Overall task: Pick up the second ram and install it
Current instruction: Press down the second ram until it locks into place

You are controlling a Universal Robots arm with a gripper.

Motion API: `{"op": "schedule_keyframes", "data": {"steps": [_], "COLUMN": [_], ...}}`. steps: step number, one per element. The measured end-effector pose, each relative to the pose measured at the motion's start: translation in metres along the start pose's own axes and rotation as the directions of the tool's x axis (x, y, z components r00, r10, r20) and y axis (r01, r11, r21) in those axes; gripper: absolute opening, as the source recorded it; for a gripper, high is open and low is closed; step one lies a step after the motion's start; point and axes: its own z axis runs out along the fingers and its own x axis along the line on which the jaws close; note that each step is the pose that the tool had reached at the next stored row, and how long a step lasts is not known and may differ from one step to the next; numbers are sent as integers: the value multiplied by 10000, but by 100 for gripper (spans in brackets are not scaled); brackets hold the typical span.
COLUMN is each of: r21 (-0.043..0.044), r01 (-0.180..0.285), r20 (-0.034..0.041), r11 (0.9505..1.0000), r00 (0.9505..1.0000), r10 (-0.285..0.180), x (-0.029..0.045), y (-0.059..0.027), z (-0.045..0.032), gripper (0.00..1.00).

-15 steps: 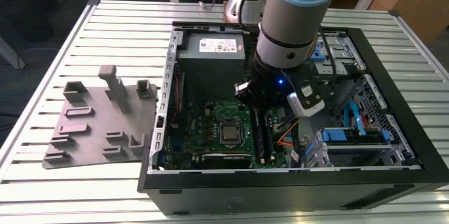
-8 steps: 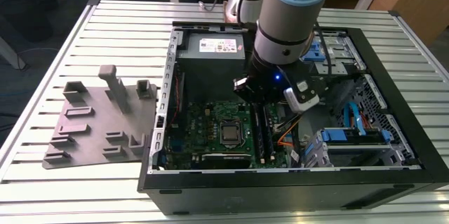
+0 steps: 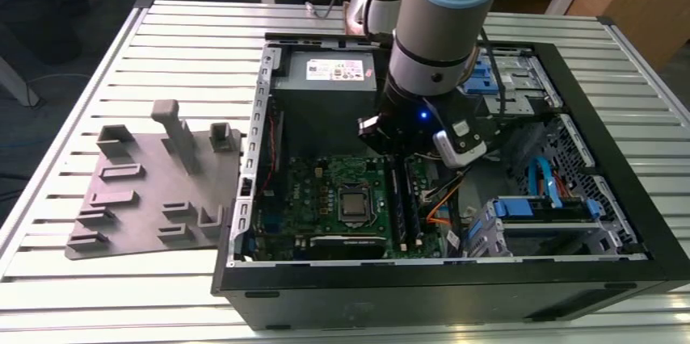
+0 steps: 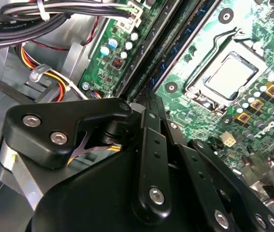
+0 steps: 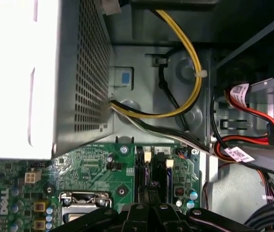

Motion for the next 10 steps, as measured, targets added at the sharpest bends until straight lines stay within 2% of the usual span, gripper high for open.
{"op": "schedule_keyframes", "data": {"steps": [10], "r21": [4], "r01": [0], "r20": [-2], "r11": [10000], "r00": [10000], "r10": [0], "x": [1], "y": [30], "z": [98], "gripper": [7]}}
